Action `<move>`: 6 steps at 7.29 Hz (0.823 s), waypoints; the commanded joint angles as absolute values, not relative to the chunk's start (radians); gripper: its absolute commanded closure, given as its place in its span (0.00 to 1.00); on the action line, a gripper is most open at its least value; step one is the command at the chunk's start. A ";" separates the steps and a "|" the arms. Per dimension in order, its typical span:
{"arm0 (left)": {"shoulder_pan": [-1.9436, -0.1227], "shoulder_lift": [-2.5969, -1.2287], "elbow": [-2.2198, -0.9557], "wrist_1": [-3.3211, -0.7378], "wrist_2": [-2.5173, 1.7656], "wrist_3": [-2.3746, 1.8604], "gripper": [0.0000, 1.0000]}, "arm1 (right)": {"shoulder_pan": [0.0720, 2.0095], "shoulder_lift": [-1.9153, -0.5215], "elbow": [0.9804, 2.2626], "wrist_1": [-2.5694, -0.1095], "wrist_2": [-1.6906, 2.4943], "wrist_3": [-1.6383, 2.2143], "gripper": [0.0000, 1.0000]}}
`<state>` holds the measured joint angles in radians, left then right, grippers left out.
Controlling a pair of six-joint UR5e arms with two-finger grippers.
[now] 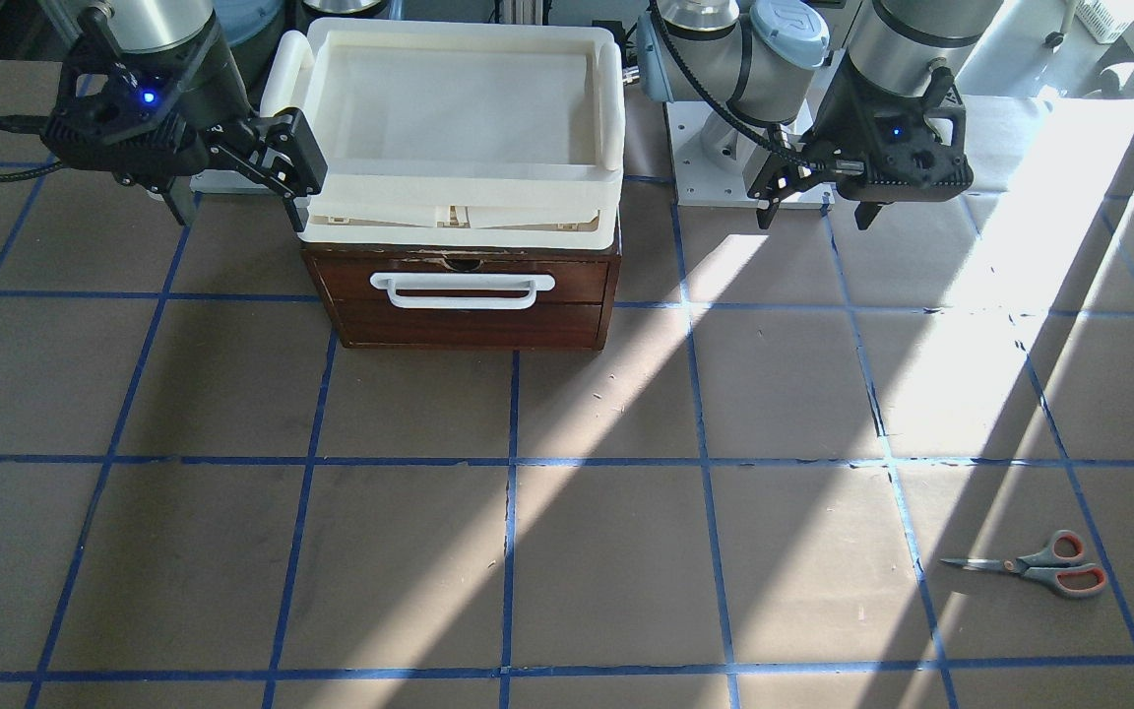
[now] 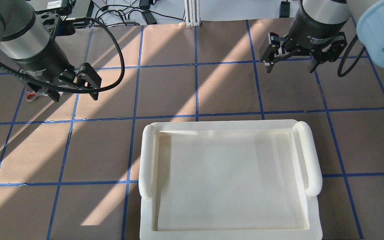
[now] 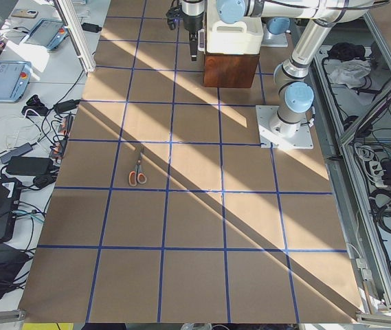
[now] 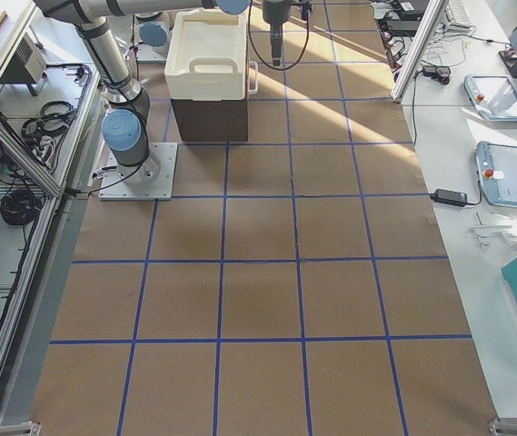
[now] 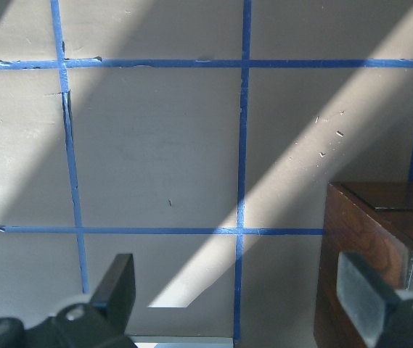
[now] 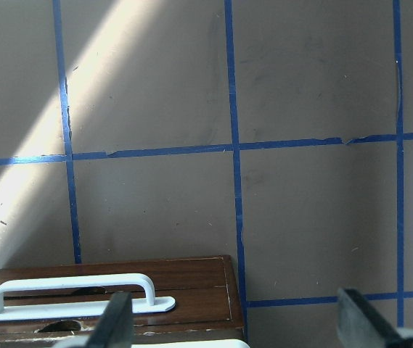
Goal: Place scissors in drawer with both arms
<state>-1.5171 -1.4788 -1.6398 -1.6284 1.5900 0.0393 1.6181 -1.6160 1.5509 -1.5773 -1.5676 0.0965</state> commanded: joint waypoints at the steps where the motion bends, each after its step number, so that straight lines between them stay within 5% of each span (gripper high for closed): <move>1: -1.517 -1.477 -1.640 -1.628 1.586 0.044 0.00 | 1.618 -1.615 1.552 -1.577 -1.568 0.097 0.00; 6: -1.480 -1.494 -1.637 -1.617 1.592 0.188 0.00 | 1.710 -1.594 1.565 -1.557 -1.461 0.001 0.00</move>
